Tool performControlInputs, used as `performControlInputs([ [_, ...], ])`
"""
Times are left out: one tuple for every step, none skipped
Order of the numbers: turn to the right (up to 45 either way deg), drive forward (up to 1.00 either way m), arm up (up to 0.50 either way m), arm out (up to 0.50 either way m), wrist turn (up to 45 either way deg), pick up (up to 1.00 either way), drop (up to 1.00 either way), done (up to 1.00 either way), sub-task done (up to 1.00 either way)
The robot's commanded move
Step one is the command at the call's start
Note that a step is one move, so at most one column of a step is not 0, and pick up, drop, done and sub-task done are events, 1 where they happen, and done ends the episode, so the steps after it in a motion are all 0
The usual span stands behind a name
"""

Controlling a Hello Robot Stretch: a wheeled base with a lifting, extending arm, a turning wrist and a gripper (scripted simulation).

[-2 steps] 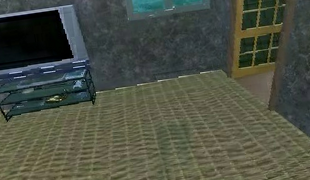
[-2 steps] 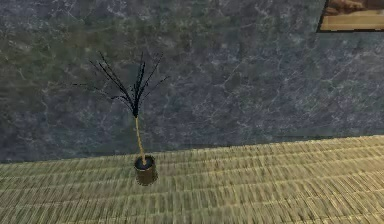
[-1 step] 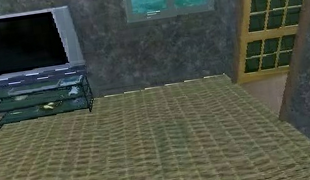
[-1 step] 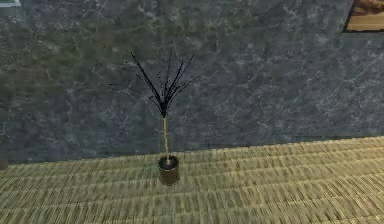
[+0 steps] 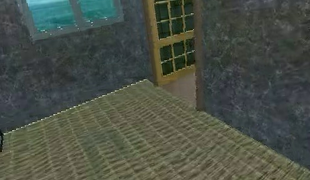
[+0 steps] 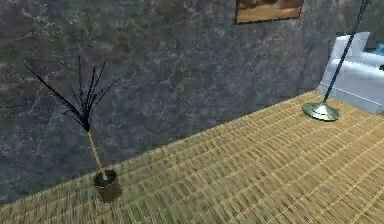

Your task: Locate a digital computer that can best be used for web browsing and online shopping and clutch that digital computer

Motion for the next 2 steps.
performControlInputs([
  [0.0, 1.0, 0.0, 0.0, 0.0, 0.0, 0.0, 0.0, 0.0],
  [3.0, 0.0, 0.0, 0.0, 0.0, 0.0, 0.0, 0.0, 0.0],
])
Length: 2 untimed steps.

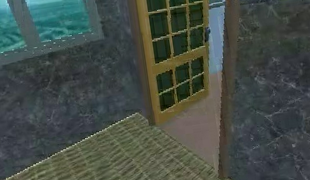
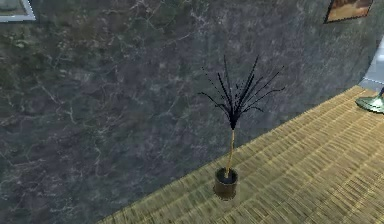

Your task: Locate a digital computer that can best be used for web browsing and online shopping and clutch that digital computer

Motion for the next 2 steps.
performControlInputs([
  [0.0, 1.0, 0.0, 0.0, 0.0, 0.0, 0.0, 0.0, 0.0],
  [12.0, 0.0, 0.0, 0.0, 0.0, 0.0, 0.0, 0.0, 0.0],
])
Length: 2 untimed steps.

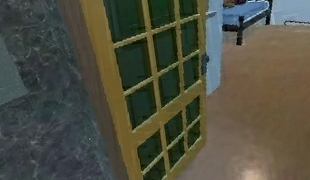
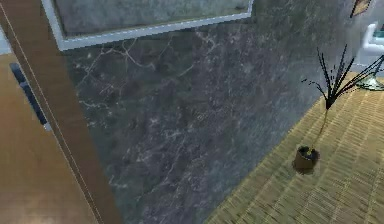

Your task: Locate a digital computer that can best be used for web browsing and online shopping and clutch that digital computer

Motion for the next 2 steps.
performControlInputs([
  [0.0, 0.3, 0.0, 0.0, 0.0, 0.0, 0.0, 0.0, 0.0],
  [45.0, 0.0, 0.0, 0.0, 0.0, 0.0, 0.0, 0.0, 0.0],
])
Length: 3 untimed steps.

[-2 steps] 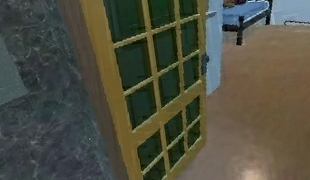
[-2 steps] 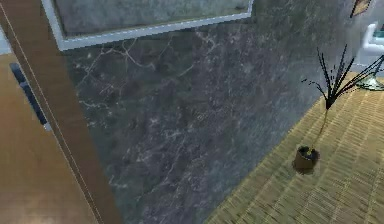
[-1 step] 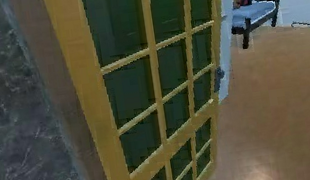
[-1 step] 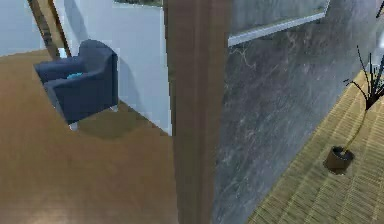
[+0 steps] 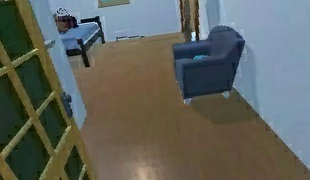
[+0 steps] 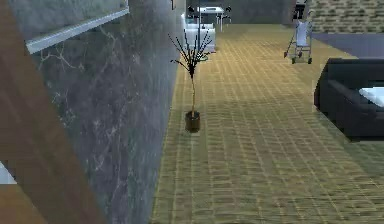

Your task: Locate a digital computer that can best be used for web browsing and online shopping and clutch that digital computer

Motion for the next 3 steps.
performControlInputs([
  [0.0, 1.0, 0.0, 0.0, 0.0, 0.0, 0.0, 0.0, 0.0],
  [0.0, 1.0, 0.0, 0.0, 0.0, 0.0, 0.0, 0.0, 0.0],
  [0.0, 1.0, 0.0, 0.0, 0.0, 0.0, 0.0, 0.0, 0.0],
])
